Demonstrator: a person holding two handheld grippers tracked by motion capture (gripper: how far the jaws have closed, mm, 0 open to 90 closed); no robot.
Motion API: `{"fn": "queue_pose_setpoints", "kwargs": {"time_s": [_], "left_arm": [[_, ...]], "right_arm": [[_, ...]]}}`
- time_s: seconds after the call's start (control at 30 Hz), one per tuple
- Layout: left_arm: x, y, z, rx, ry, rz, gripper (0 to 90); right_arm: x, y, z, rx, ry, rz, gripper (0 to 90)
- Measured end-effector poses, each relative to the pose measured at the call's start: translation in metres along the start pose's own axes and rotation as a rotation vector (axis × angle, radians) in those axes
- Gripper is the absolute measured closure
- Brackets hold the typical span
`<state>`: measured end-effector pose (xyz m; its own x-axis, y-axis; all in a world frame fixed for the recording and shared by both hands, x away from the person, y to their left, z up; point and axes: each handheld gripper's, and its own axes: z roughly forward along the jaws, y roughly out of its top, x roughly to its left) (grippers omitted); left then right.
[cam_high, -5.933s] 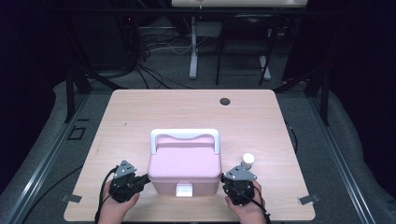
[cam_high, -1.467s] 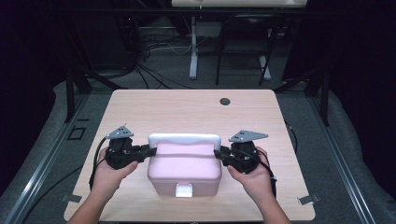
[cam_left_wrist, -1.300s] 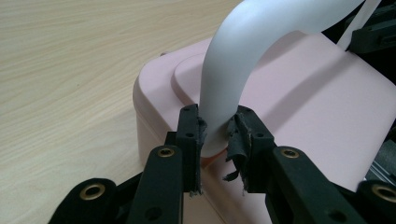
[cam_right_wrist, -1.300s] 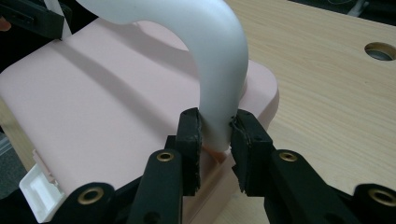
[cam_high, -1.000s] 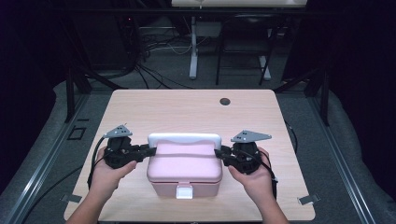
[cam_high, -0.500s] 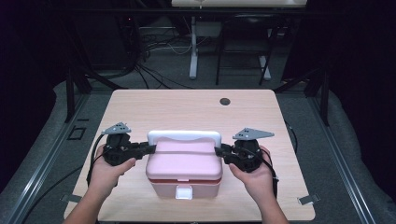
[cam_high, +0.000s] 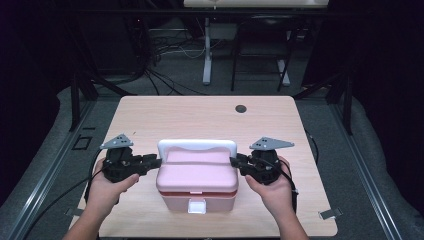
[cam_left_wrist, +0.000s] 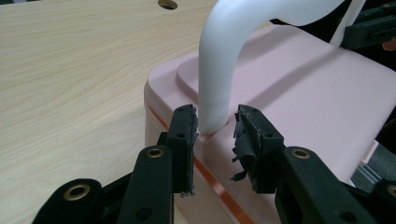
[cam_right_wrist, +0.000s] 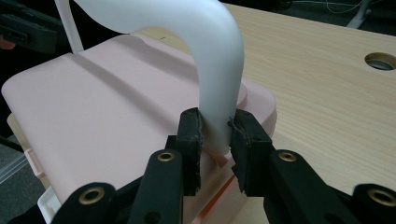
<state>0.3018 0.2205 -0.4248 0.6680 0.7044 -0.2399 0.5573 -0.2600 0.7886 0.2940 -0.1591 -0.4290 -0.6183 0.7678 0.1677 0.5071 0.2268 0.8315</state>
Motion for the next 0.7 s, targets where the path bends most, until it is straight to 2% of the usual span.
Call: {"fn": "queue_pose_setpoints", "kwargs": {"time_s": [0.17,0.47,0.7], "left_arm": [[-0.002,-0.012,-0.011,0.013,-0.001,0.017,67.4],[-0.005,-0.031,-0.017,0.028,0.008,0.025,67.6],[-0.004,-0.045,-0.017,0.034,0.004,0.004,67.9]], "right_arm": [[0.000,0.000,0.000,-0.002,-0.002,-0.001,73.9],[0.001,0.001,0.000,-0.007,-0.005,0.000,73.9],[0.001,0.001,-0.001,-0.006,-0.005,-0.004,73.9]]}}
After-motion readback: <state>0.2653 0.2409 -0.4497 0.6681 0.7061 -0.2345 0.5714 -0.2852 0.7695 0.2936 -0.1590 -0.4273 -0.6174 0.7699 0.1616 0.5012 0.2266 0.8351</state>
